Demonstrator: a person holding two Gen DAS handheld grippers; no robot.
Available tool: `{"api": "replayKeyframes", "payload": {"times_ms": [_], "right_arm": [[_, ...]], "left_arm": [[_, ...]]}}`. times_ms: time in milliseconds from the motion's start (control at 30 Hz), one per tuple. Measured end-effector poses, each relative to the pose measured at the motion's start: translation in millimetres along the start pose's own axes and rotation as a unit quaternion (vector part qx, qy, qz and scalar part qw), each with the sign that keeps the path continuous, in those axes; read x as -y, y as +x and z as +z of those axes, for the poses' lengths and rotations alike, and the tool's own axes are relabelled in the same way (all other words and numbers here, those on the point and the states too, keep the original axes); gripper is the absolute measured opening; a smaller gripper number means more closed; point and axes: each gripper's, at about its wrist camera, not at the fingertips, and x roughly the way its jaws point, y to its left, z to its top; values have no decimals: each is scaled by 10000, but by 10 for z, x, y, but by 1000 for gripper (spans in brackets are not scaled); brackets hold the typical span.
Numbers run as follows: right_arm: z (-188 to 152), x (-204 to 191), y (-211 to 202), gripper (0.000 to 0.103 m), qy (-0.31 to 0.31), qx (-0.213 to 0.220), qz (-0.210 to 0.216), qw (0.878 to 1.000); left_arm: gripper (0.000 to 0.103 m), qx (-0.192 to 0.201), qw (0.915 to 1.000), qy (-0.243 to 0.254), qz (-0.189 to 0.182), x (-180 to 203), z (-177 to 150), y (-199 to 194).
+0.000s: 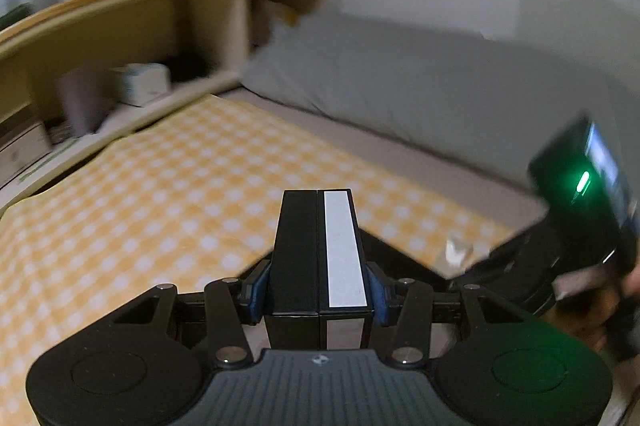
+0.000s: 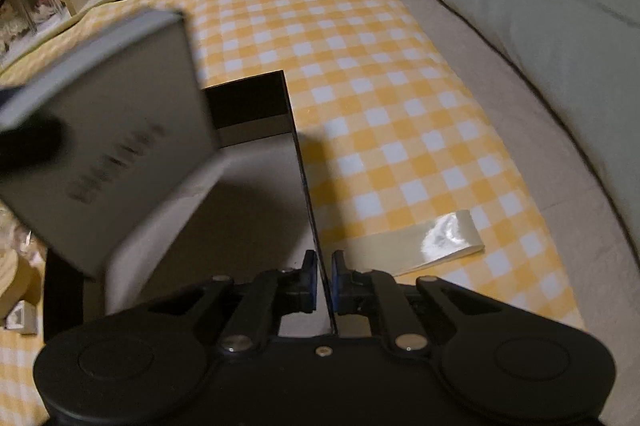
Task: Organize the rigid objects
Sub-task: 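Carry the CHANEL box into the black tray with the left gripper and release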
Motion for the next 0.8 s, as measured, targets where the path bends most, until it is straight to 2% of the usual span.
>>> {"api": "replayKeyframes", "payload": {"times_ms": [100, 167, 233, 333, 433, 500, 600, 667, 733, 800], "right_arm": [[-4, 31, 13, 6, -17, -31, 70, 10000], [-5, 34, 27, 6, -19, -52, 83, 10000], [-10, 25, 38, 6, -42, -67, 89, 9999], [-11, 35, 49, 6, -17, -92, 138, 9999], [-13, 35, 46, 6, -22, -104, 125, 9999], [3, 50, 61, 6, -32, -111, 108, 9999], [0, 48, 58, 6, -23, -116, 107, 9999], [0, 48, 62, 6, -35, -115, 101, 9999], [2, 37, 62, 6, -50, -116, 82, 9999], [-9, 49, 48, 6, -61, -115, 84, 9999]], "left_arm": [[49, -234, 9989, 402, -41, 49, -84, 242], [50, -169, 9989, 430, -87, 14, -113, 306], [51, -240, 9993, 268, -98, -56, -125, 330], [71, -323, 9994, 128, 34, -128, -159, 282], [74, -489, 9985, 15, 249, -140, -173, 202], [75, -608, 9973, -234, 333, -155, -191, 99], [69, -811, 9933, -745, 349, -162, -223, -34], [50, -878, 9895, -1135, 194, -155, -250, -95], [45, -1016, 9827, -1549, 22, -136, -305, -102], [40, -1152, 9791, -1676, 45, -89, -344, -43]]}}
